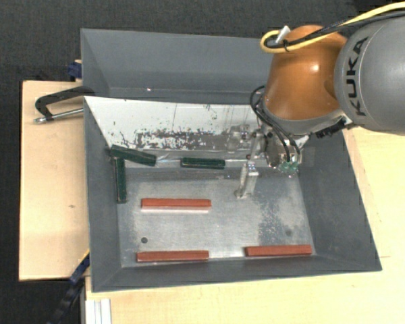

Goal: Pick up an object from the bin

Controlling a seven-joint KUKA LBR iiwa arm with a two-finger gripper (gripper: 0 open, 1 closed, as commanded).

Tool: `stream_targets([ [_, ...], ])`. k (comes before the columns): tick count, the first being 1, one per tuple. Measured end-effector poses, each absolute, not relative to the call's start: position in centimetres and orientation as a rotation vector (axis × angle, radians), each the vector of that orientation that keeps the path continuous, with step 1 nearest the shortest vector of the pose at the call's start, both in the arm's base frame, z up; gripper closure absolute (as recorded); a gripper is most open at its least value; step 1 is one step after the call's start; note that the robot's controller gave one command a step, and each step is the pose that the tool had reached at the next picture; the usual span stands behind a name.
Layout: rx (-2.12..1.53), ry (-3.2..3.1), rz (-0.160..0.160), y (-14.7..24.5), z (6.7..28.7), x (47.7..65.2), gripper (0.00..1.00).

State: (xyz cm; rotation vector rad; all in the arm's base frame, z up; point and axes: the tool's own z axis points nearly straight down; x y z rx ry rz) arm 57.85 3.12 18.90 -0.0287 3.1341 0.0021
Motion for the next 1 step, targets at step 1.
stream_targets([
  [1, 0.225, 3.131, 0.002, 4.08, 13.39, 55.01, 0.0],
])
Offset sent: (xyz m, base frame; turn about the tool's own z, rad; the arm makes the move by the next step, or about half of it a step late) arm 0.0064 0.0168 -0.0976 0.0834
